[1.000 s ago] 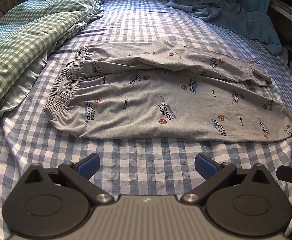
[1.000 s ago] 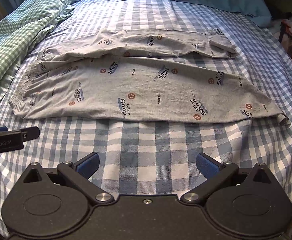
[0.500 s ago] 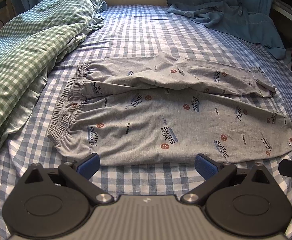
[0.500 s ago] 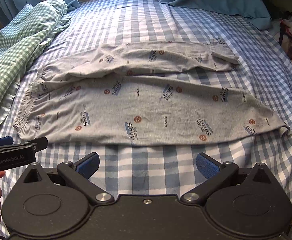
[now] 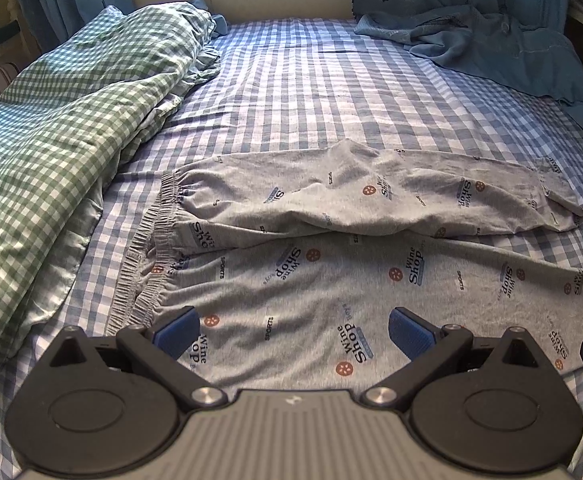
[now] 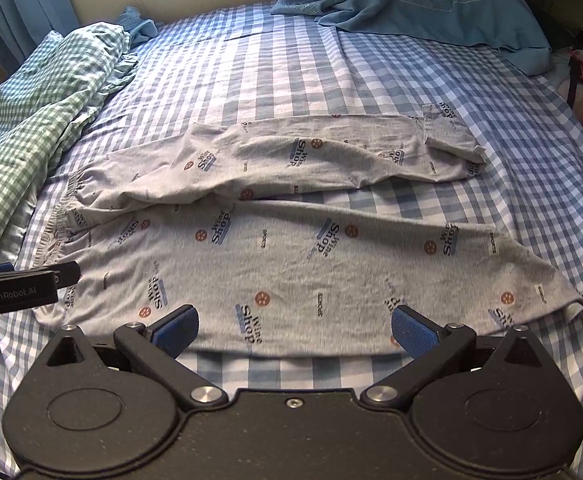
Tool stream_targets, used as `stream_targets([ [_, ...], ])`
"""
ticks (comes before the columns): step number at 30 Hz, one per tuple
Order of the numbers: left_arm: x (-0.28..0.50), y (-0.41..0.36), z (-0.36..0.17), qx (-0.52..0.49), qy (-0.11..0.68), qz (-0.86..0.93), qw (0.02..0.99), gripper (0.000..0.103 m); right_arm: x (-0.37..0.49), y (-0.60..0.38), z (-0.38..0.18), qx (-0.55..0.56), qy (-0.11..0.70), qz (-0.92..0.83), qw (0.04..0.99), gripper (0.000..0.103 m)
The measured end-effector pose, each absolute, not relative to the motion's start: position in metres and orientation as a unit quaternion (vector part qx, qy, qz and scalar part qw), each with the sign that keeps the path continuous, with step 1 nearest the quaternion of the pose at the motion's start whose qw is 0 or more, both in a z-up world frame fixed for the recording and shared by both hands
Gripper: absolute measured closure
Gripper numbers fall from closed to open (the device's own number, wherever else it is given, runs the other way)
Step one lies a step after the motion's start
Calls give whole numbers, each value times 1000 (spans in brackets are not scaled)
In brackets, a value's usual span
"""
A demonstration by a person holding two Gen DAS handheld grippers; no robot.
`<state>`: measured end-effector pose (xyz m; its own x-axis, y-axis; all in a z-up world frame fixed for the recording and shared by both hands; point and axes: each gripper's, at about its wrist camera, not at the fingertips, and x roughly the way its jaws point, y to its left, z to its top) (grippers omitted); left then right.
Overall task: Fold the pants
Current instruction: 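Lower both tools onto the pants waistband edge and position fingers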
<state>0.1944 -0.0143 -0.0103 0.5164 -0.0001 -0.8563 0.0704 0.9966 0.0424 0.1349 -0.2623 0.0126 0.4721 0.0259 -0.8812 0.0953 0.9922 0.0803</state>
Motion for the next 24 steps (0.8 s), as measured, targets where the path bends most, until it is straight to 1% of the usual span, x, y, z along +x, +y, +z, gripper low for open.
stream_targets([
  [6,240,-11,-8,42,488,3,872,0,177,-282,2,51,488,13,871,1],
  [15,335,17,-29,77,490,28,868,0,287,-294,-27,16,468,56,882,1],
  [22,416,66,-45,87,478,25,873,0,378,-287,-66,-17,455,132,881,1],
  [24,438,83,-50,94,468,5,879,0,405,-281,-80,-38,466,160,869,1],
])
